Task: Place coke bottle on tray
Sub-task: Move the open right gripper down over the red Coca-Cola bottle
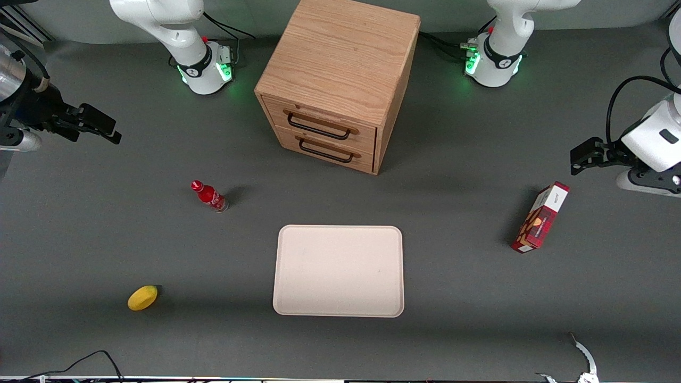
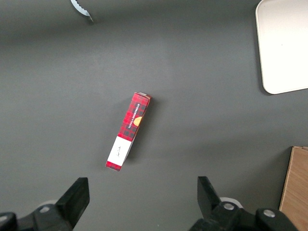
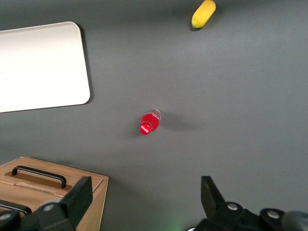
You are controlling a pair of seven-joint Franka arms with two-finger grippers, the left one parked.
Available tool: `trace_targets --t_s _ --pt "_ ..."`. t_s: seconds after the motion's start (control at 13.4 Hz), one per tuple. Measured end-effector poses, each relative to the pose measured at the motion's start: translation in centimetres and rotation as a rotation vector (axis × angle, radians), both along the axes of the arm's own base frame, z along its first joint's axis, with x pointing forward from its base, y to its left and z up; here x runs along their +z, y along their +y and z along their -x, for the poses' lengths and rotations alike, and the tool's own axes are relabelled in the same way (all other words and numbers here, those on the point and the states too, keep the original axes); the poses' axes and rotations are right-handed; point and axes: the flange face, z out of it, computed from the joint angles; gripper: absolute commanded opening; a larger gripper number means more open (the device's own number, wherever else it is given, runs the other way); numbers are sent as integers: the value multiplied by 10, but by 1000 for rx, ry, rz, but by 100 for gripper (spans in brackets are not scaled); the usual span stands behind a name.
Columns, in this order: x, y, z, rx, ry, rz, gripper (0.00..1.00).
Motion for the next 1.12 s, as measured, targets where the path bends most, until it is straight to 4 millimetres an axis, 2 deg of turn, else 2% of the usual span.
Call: trace_targets --t_s 0.3,0.45,0.6,0.75,0.9,1.12 --pt "-4 -1 -2 -1 8 0 100" --pt "-30 7 -16 1 49 -2 100" --pt "-78 22 -41 -8 59 -7 100" --pt "-145 46 -52 -4 41 -10 100" --pt "-205 57 -46 -28 23 2 100" --pt "-271 71 -30 -38 -1 50 100"
